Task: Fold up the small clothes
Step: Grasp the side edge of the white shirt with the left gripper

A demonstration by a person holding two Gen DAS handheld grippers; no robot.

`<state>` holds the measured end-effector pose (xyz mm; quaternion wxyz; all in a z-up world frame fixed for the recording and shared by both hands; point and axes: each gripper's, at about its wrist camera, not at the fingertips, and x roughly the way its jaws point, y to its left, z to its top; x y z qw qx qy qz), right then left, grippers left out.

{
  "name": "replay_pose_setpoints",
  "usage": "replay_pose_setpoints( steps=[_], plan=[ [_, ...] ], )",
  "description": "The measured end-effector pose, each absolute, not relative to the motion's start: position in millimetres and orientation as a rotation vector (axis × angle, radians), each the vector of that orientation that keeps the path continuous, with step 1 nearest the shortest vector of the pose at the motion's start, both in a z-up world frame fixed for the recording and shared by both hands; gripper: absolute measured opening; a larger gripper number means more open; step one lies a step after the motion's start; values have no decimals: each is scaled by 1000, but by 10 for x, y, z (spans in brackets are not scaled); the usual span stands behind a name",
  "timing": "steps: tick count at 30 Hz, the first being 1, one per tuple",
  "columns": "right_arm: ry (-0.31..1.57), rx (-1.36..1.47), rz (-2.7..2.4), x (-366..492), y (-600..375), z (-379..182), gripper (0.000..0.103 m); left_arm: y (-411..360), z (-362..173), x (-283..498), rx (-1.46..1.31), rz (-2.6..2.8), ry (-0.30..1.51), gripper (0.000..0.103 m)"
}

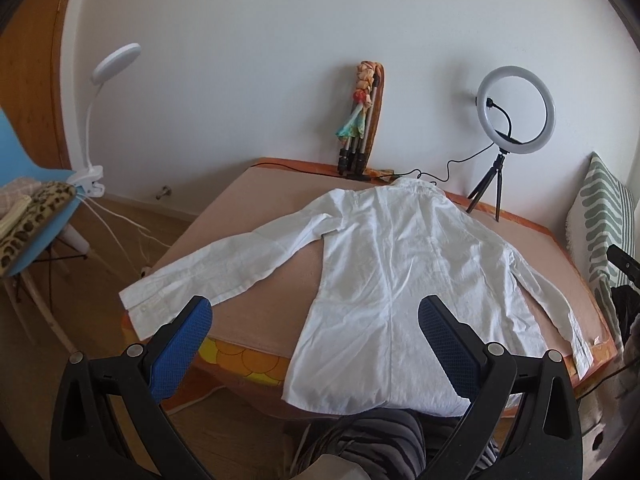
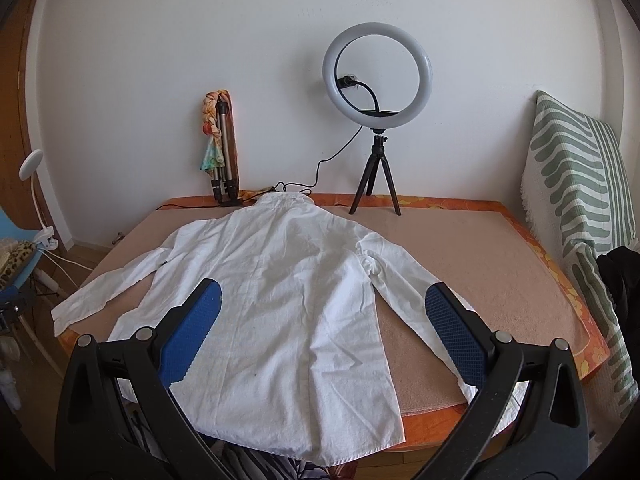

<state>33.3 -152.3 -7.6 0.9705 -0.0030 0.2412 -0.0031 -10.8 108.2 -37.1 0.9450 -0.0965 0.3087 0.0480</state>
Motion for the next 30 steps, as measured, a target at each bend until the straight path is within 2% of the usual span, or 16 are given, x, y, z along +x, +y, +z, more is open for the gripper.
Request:
replay_pose_setpoints(
  steps=[4,8,10,14,17,18,25,30],
  plan=[
    [529,27,150,551,-1241,-55,103,1515,-600,-171,-275,144,667,103],
    [560,44,252,814,-906,-67,103,2116,-862,-216,-466,188,709,101],
    [569,31,279,943,-724,-91,103,2381,-964,-257,-531,236,698,88],
    [630,33,336,1209,-376,-215,103,2795,-1136,-198,-548,316,714,82],
    [682,32,371,1379,-140,-323,103,3097,-1331,-93,-639,286,743,73],
    [698,31,379,1433,-75,-357,103,3195,-1404,-61,-684,280,751,66],
    [792,78,413,1688,202,-527,103,3666,-1787,237,-902,220,773,53],
    [803,57,404,1668,287,-562,103,3842,-2030,435,-948,258,817,53]
  ],
)
